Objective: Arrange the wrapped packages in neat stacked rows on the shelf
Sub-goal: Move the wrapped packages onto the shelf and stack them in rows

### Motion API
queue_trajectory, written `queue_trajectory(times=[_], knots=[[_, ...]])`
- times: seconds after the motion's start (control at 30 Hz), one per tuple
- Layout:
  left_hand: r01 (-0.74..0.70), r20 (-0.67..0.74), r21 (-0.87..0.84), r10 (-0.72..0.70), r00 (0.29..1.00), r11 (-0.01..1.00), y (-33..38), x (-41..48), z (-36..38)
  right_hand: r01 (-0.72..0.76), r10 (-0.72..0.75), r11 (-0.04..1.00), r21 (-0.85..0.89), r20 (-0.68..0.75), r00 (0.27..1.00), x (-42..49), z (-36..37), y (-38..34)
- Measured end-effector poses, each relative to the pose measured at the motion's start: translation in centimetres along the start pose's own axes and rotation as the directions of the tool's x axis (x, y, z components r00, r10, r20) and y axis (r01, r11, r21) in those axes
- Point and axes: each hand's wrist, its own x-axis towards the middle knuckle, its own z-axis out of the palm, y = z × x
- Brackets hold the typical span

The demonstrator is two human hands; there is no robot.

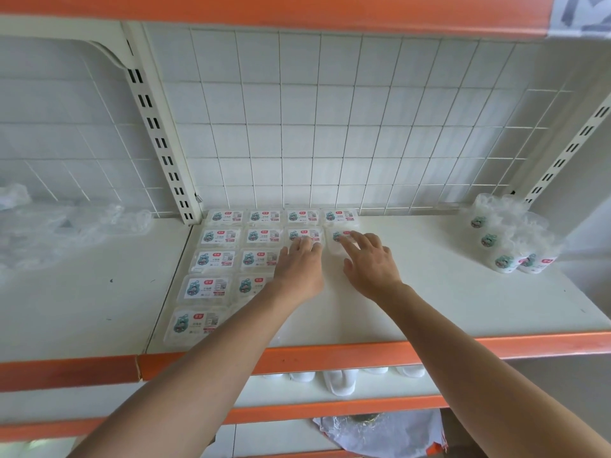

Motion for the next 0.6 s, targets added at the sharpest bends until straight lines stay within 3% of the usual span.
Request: queue_trajectory(times=[0.6], knots=[[-0.005,0.019,0.026,0.004,1.0,1.0,-0.54,0.02,0.04,0.003,-0.002,0.999,-0.033,0.014,1.0,-0.05,-0.07,-0.63]])
